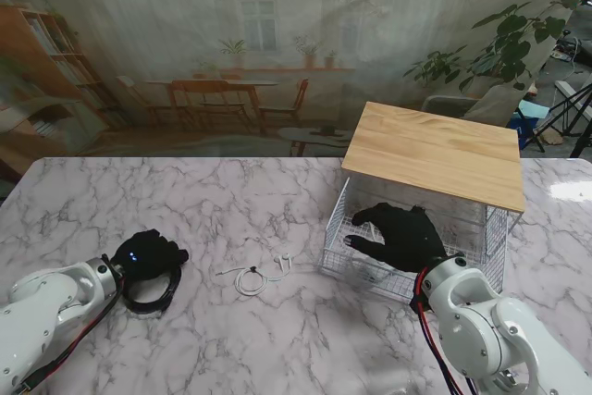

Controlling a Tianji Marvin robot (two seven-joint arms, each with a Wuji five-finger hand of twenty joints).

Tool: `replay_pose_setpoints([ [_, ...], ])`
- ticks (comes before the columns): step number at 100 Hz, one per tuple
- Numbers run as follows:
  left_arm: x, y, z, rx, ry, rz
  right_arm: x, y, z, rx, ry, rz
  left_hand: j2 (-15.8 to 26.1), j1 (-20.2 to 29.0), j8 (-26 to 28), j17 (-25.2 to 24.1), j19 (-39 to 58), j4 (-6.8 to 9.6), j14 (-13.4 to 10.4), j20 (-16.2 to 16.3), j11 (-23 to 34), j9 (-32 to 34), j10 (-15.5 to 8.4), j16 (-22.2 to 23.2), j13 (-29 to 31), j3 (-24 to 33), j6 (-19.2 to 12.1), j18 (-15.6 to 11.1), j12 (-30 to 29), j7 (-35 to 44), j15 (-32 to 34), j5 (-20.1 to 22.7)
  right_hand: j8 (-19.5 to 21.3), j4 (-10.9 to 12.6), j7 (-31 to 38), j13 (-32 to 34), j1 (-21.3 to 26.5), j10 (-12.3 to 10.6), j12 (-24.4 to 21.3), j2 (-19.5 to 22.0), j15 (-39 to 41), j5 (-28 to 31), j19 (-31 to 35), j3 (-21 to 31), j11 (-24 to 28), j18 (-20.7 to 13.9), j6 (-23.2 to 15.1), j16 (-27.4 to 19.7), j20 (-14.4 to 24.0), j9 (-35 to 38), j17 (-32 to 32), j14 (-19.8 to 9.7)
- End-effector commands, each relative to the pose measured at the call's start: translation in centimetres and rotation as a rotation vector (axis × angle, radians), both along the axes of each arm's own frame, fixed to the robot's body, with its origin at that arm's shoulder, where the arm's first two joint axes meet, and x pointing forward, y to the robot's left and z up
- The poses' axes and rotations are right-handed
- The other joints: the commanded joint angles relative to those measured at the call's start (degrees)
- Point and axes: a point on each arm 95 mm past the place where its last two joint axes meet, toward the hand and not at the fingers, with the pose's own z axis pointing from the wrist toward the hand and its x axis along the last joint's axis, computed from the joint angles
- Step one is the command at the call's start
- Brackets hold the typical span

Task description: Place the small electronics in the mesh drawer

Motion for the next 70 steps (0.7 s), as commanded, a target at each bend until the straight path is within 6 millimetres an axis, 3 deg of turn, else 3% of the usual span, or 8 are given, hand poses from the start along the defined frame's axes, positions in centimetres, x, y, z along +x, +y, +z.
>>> replay_pose_setpoints([
  [1,-0.1,0.4,-0.9,0.008,0.021,0.010,-0.1,0.0,-0.3,0.003,0.009,-0.005,-2.2,3.8,5.5,4.3,3.3,-1.45,0.5,-0.7,-2.7,7.1,0.0,3.9,6.0,-1.1,-3.1,-2.6,6.4,12.1,4.5,1.7,-0.9,0.0,0.2,1.2,-1.5,0.2,0.5,-1.0,-1.4,0.1,0.3,1.2,-0.5,0.8,-1.6,-0.4,-0.6,0.5,-0.6,0.6],
  [6,0.0,0.4,-0.9,0.000,0.012,0.003,-0.2,0.0,-0.3,0.006,0.009,-0.006,-2.7,3.9,6.2,6.6,5.6,-1.42,-0.1,-1.0,-6.3,12.5,-0.8,7.0,9.2,0.0,-3.5,-2.9,12.1,12.6,6.9,2.1,-0.9,0.0,0.2,1.1,-1.5,0.2,0.5,-1.0,-1.4,0.0,0.3,1.2,-0.5,0.8,-1.5,-0.4,-0.6,0.5,-0.6,0.6],
  [15,0.0,0.3,-0.9,-0.027,-0.003,-0.007,-0.2,0.0,-0.3,0.010,0.008,-0.008,-3.7,4.0,6.8,8.7,7.8,-0.68,-0.5,-0.6,-5.5,14.8,-1.5,9.0,11.8,0.9,-4.2,-3.5,15.3,12.9,9.3,2.6,-1.0,0.0,0.1,1.2,-1.5,0.2,0.5,-0.9,-1.4,-0.1,0.3,1.1,-0.5,0.8,-1.5,-0.4,-0.6,0.4,-0.6,0.6],
  [49,-0.1,0.2,2.1,-0.120,-0.125,-0.054,-0.3,0.0,-0.2,0.026,0.009,-0.011,-7.1,0.8,8.6,12.3,10.5,0.95,-1.5,2.2,-3.0,15.9,-2.6,13.4,15.7,8.1,-5.3,-5.6,19.6,12.6,13.8,3.7,-1.0,0.0,0.2,1.2,-1.4,0.2,0.6,-0.9,-1.3,-0.5,0.3,1.0,-0.3,0.8,-1.4,-0.4,-0.6,0.4,-0.6,0.6],
  [70,-0.2,0.1,4.3,-0.157,-0.197,-0.078,-0.4,0.1,-0.1,0.034,0.008,-0.006,-8.3,-0.5,9.1,13.1,11.3,2.90,-2.2,3.7,-2.0,16.3,-3.2,15.7,16.8,11.4,-5.8,-6.1,21.3,12.3,14.8,4.0,-1.0,0.0,0.2,1.2,-1.4,0.2,0.6,-0.9,-1.2,-0.6,0.3,1.0,-0.2,0.8,-1.4,-0.4,-0.6,0.5,-0.6,0.6],
])
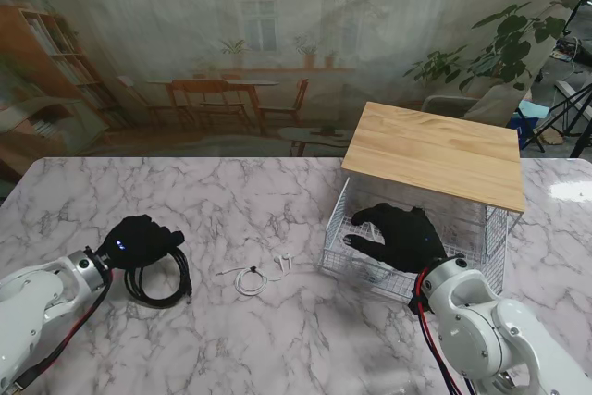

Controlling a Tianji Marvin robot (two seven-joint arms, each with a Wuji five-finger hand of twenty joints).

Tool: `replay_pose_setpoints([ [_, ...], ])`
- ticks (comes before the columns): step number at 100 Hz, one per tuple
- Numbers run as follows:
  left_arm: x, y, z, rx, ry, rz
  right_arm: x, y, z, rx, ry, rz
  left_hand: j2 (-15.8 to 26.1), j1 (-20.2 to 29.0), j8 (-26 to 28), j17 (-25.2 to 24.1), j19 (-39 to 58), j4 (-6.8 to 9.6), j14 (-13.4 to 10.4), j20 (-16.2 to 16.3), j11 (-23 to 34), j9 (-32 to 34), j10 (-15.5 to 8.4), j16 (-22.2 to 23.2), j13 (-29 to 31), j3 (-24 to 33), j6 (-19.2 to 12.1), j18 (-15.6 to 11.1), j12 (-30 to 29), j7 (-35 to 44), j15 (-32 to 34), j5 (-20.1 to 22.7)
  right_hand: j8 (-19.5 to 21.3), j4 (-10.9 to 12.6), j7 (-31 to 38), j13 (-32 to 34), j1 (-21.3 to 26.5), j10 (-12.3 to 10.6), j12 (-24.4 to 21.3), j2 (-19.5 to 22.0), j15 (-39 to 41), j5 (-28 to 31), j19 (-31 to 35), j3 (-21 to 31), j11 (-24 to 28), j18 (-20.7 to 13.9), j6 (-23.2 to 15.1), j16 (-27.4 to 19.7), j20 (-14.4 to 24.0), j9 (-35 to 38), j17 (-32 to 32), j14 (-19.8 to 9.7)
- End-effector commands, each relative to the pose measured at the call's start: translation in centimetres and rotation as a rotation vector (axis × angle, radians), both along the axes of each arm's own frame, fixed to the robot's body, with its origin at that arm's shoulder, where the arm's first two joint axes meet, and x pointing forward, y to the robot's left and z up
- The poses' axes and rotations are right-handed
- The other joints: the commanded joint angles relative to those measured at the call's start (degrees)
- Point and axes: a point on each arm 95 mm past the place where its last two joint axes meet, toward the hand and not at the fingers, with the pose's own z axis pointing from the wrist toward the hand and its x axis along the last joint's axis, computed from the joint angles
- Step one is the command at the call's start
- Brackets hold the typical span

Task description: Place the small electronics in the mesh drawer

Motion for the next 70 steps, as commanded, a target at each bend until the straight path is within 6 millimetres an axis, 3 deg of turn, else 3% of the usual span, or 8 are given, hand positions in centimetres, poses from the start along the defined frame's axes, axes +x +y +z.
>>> replay_pose_setpoints([
  [1,0.1,-0.5,0.9,-0.010,-0.025,-0.018,-0.2,0.1,0.0,0.005,0.002,0.000,0.1,3.0,2.1,1.0,1.6,4.27,-0.5,1.6,1.5,2.0,-0.5,2.0,3.4,9.0,-4.6,-6.1,1.7,4.4,4.5,2.3,-1.0,0.0,0.2,1.2,-1.4,0.1,0.5,-1.0,-1.2,-0.5,0.3,1.0,-0.2,0.8,-1.4,-0.4,-0.5,0.5,-0.6,0.6],
  [7,0.0,-0.5,1.3,-0.017,-0.043,-0.026,-0.3,0.1,0.1,0.008,0.000,0.002,-0.1,2.9,2.2,0.9,1.9,4.67,-0.6,2.2,1.8,2.1,-1.1,2.9,3.5,10.1,-5.1,-6.2,2.5,3.8,5.0,2.5,-1.0,0.0,0.2,1.2,-1.4,0.3,0.5,-1.0,-1.2,-0.5,0.3,1.0,-0.2,0.8,-1.4,-0.4,-0.6,0.5,-0.6,0.7],
  [10,-0.1,-0.6,1.5,-0.023,-0.051,-0.031,-0.3,0.1,0.1,0.010,-0.001,0.003,0.2,3.0,2.7,0.8,1.8,3.71,-0.8,2.9,1.6,2.2,-1.4,3.7,3.4,11.1,-5.2,-6.2,3.0,2.7,5.0,2.7,-1.0,0.0,0.2,1.2,-1.4,0.3,0.5,-1.0,-1.2,-0.5,0.3,1.0,-0.2,0.8,-1.3,-0.4,-0.6,0.4,-0.6,0.7],
  [45,0.0,-1.0,3.3,-0.035,-0.103,-0.071,-0.5,0.1,0.5,0.025,-0.013,0.012,1.4,3.6,4.0,0.0,1.6,2.20,-1.6,4.6,1.0,2.6,-3.3,5.5,2.9,11.9,-6.2,-6.8,6.2,0.4,5.4,3.9,-1.1,0.0,0.3,1.2,-1.5,0.2,0.5,-1.0,-1.2,-0.5,0.3,1.1,-0.2,0.7,-1.3,-0.4,-0.6,0.5,-0.5,0.6],
  [70,0.5,-2.0,7.2,-0.041,-0.165,-0.127,-0.4,0.0,1.2,0.036,-0.028,0.022,2.2,3.9,3.9,-0.7,1.1,1.65,-1.6,4.7,0.6,2.0,-3.6,5.5,2.1,11.0,-6.3,-6.9,6.5,0.1,4.9,3.7,-1.2,0.0,0.2,1.0,-1.6,0.2,0.4,-1.6,-1.3,-0.7,0.0,1.1,-0.3,0.7,-1.3,-0.5,-0.7,0.5,-0.5,0.7],
])
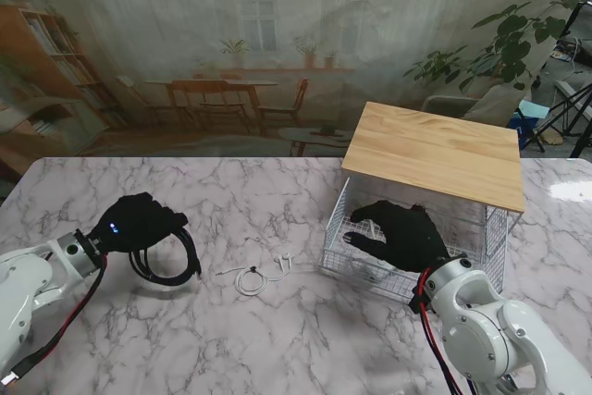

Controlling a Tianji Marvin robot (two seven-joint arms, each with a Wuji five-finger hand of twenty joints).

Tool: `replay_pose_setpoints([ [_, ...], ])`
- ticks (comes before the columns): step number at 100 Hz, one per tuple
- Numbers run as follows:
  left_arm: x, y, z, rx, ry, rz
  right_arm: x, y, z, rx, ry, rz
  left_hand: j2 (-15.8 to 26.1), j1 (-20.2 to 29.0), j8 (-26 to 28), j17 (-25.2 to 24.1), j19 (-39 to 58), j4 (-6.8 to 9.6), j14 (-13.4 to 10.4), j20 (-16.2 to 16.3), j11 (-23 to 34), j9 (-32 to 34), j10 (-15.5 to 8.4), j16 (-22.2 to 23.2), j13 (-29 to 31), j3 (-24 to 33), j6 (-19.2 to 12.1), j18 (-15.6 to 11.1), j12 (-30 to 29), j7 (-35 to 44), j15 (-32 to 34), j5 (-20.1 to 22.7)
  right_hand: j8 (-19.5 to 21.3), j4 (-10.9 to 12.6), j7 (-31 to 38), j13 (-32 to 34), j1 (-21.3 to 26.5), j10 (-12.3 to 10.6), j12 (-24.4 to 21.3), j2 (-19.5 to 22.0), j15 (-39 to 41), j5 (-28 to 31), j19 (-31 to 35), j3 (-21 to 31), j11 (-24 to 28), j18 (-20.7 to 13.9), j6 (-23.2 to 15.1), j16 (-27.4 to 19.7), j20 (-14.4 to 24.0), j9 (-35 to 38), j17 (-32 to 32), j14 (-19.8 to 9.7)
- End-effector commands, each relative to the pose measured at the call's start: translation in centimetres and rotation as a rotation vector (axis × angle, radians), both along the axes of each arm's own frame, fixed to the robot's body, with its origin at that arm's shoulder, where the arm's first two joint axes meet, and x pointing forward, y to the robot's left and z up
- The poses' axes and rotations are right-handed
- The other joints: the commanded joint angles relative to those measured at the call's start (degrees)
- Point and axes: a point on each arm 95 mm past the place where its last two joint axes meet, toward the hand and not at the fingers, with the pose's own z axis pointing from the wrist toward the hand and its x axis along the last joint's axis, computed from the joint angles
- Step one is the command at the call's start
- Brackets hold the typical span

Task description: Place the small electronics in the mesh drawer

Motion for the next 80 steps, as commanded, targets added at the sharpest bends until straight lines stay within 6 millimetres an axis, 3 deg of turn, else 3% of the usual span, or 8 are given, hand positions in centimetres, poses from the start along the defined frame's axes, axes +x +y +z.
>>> replay_pose_setpoints([
  [1,0.6,-0.8,2.1,0.002,-0.048,-0.022,-0.1,0.1,0.5,0.000,-0.010,0.008,2.2,5.1,1.4,-0.7,0.5,1.64,-0.9,1.2,-0.2,1.3,-0.7,1.2,2.1,8.6,-4.9,-6.3,1.0,1.1,3.3,3.0,-1.1,0.0,0.2,1.0,-1.6,0.1,0.4,-1.6,-1.3,-0.8,0.0,1.1,-0.3,0.7,-1.3,-0.5,-0.7,0.5,-0.4,0.7],
  [18,1.1,-2.0,6.2,-0.024,-0.129,-0.091,0.0,0.3,1.8,0.016,-0.040,0.031,2.3,5.4,1.5,-0.6,0.4,1.70,-0.9,1.2,-0.5,1.4,-0.6,1.2,2.1,8.3,-4.9,-6.4,1.0,1.1,3.2,3.0,-1.4,0.0,-0.3,1.2,-2.7,0.5,0.4,-3.2,-1.4,-0.9,-0.1,1.4,-0.3,0.7,0.7,-0.5,-0.7,0.7,-0.4,0.7],
  [42,2.6,-5.6,11.1,-0.080,-0.179,-0.187,0.8,1.2,3.7,0.068,-0.061,0.077,2.4,5.5,1.6,-0.8,0.4,1.95,-1.0,1.4,-0.6,1.3,-0.6,1.3,2.0,8.0,-4.8,-6.4,1.2,0.9,3.2,2.8,-3.4,-0.7,-3.1,0.7,-9.0,2.9,0.6,-3.7,-1.9,-0.5,-0.3,3.4,0.7,0.8,4.7,-0.7,-0.9,0.1,-0.7,0.9],
  [68,4.2,-10.9,14.1,-0.113,-0.161,-0.280,2.3,2.6,4.7,0.109,-0.019,0.106,2.4,5.5,1.8,-0.8,0.5,2.12,-0.9,1.5,-0.8,1.3,-0.5,1.4,2.0,7.9,-4.8,-6.4,1.2,0.7,3.3,2.8,-5.7,-2.1,-9.0,-0.8,-19.3,6.3,-0.5,-6.4,-4.0,-3.5,-2.3,8.9,-1.1,0.6,8.4,-1.7,-1.2,-2.5,-2.2,2.3],
  [80,4.6,-13.2,14.8,-0.138,-0.141,-0.305,3.2,3.3,4.7,0.102,0.004,0.103,2.3,5.5,1.9,-0.8,0.5,2.21,-0.9,1.5,-0.8,1.4,-0.4,1.4,2.0,7.8,-4.8,-6.4,1.2,0.7,3.3,2.8,-6.9,-2.8,-11.6,-2.7,-22.9,6.2,-0.7,-8.4,-5.3,-4.0,-2.8,12.1,-1.3,0.1,9.4,-2.2,-1.0,-5.0,-2.6,2.2],
])
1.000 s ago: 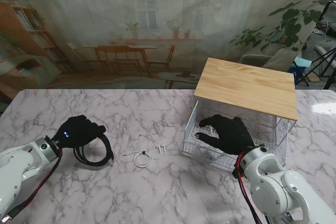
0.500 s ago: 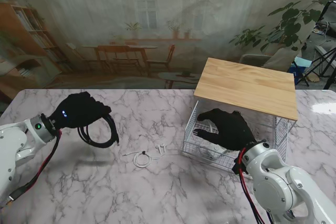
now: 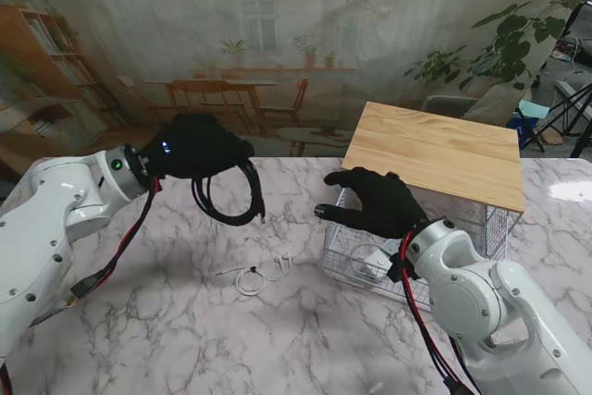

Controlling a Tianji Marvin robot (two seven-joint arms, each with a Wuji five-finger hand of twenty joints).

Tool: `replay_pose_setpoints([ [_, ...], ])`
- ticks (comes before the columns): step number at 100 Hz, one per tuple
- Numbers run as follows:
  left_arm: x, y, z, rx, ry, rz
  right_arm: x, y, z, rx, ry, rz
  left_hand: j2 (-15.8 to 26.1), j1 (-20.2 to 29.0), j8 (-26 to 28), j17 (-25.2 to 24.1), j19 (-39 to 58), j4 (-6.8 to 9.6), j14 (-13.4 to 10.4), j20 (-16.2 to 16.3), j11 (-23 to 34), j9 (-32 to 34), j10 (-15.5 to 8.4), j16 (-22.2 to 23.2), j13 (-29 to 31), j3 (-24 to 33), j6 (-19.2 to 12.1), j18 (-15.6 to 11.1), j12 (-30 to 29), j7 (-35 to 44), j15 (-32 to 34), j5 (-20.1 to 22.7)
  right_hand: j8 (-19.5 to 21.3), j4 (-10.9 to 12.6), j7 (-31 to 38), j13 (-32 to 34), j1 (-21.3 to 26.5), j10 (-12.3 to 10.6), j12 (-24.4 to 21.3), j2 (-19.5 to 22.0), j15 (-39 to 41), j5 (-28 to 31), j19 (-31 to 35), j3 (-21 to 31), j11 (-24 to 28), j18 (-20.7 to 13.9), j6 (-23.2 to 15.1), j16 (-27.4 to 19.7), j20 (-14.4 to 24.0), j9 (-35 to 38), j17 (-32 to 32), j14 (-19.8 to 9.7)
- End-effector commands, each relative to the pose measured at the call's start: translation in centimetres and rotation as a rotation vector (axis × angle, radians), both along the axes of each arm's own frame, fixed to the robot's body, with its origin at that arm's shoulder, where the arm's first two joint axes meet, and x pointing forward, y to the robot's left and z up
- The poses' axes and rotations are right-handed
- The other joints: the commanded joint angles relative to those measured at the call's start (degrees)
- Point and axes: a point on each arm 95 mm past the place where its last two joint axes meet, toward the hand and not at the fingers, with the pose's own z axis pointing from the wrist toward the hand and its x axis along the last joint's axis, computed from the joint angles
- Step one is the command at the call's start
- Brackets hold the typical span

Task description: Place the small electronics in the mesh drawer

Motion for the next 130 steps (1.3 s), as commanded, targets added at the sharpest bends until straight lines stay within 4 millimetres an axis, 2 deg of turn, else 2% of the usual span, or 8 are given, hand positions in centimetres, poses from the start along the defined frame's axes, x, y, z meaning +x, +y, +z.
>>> replay_pose_setpoints([
  [1,0.0,-2.2,1.4,-0.020,-0.027,-0.028,0.6,0.2,-0.1,-0.013,0.005,-0.002,2.3,5.5,1.7,-0.7,0.5,2.23,-0.8,1.5,-0.7,1.4,-0.3,1.3,2.0,7.8,-4.6,-6.3,1.1,0.9,3.3,2.8,-1.3,-2.2,-2.2,-3.0,-4.0,0.7,-0.5,-2.3,-5.5,-2.1,-1.0,2.9,-1.2,-0.2,2.3,-1.0,-0.2,-3.8,-1.2,0.4],
  [58,0.8,-7.9,1.6,-0.044,0.043,-0.087,3.4,4.0,-0.2,0.077,0.080,-0.006,2.3,5.4,2.3,-0.7,0.6,2.63,-0.8,1.6,-0.6,1.1,-0.2,1.3,1.9,8.1,-4.4,-6.3,1.0,0.8,3.6,2.8,10.7,-3.1,6.1,-8.0,-6.2,-0.8,1.6,-7.5,-7.8,0.4,-5.1,7.6,2.2,0.8,2.5,-1.8,-0.7,-14.7,-5.7,-0.7],
  [81,1.0,-8.6,1.0,-0.032,0.064,-0.092,3.9,5.7,-0.4,0.092,0.064,0.004,2.4,5.4,2.6,-0.8,0.5,2.68,-0.9,1.6,-0.6,0.9,-0.1,1.2,1.8,8.1,-4.3,-6.3,0.9,0.6,3.6,2.6,28.2,0.4,34.5,-6.6,23.1,-2.2,7.9,-2.0,-3.1,2.6,-6.3,-3.4,9.1,0.9,-5.3,0.5,-1.5,-11.8,-6.1,-1.4],
  [90,1.1,-8.6,0.8,-0.034,0.071,-0.086,4.0,5.9,-0.3,0.085,0.049,0.005,3.0,5.7,2.8,-1.2,0.3,2.46,-0.9,1.5,-0.6,0.4,0.1,1.1,1.3,7.8,-3.9,-6.0,1.0,0.6,3.3,1.9,21.8,-5.0,51.9,-5.3,27.9,-3.1,11.4,-6.4,0.5,1.5,-7.5,16.0,12.4,0.6,-10.5,2.1,-2.6,-9.2,-6.3,-1.7],
  [103,1.0,-8.6,0.6,-0.032,0.077,-0.079,3.8,5.9,0.0,0.080,0.034,-0.003,5.1,6.3,2.4,-2.1,0.0,1.11,-1.1,1.4,-1.1,-1.4,1.1,0.9,0.2,5.7,-3.1,-6.1,0.7,-0.3,2.8,-0.7,22.5,-7.4,56.5,-3.2,32.3,-3.8,15.4,-6.6,6.3,6.5,-7.6,20.2,16.6,0.4,-10.3,4.9,-2.8,-4.1,-5.8,-1.6],
  [113,1.0,-8.5,0.4,-0.028,0.087,-0.064,3.7,5.8,0.2,0.084,0.016,-0.012,9.9,5.5,-7.3,-4.8,-2.3,0.32,0.7,0.9,-3.3,-6.9,3.4,0.7,-3.0,-3.7,0.5,-5.2,0.0,-7.6,0.2,-7.3,22.6,-7.6,56.8,1.6,32.1,-4.5,21.9,-10.1,13.7,12.3,-5.4,25.9,22.2,-0.1,-8.4,8.2,-2.0,5.4,-2.3,-1.6],
  [119,1.0,-8.3,0.3,-0.021,0.092,-0.046,3.6,5.7,0.3,0.088,0.015,-0.016,15.7,-0.9,-15.7,-7.1,-4.2,1.56,1.9,1.2,7.5,-19.7,6.1,0.8,-5.6,-8.7,3.8,-4.2,-16.0,-18.5,-1.7,-9.5,23.1,-7.6,56.6,4.5,32.1,-3.5,24.0,-11.6,18.2,14.8,-2.4,27.9,24.3,-0.4,-6.4,10.0,-1.0,9.3,-0.1,-1.7],
  [130,1.0,-7.6,0.2,0.002,0.112,0.003,3.5,5.4,0.6,0.098,0.004,-0.029,21.4,-10.6,-30.3,-17.2,-13.2,1.91,6.9,-1.7,1.5,-33.0,10.6,-3.5,-17.6,-19.7,8.3,-0.6,-26.7,-38.4,-10.2,-12.6,24.4,-7.6,56.1,7.8,31.4,-2.6,24.2,-13.2,23.7,17.1,3.5,30.6,26.7,-1.8,-4.9,11.9,0.6,13.0,4.3,-1.7],
])
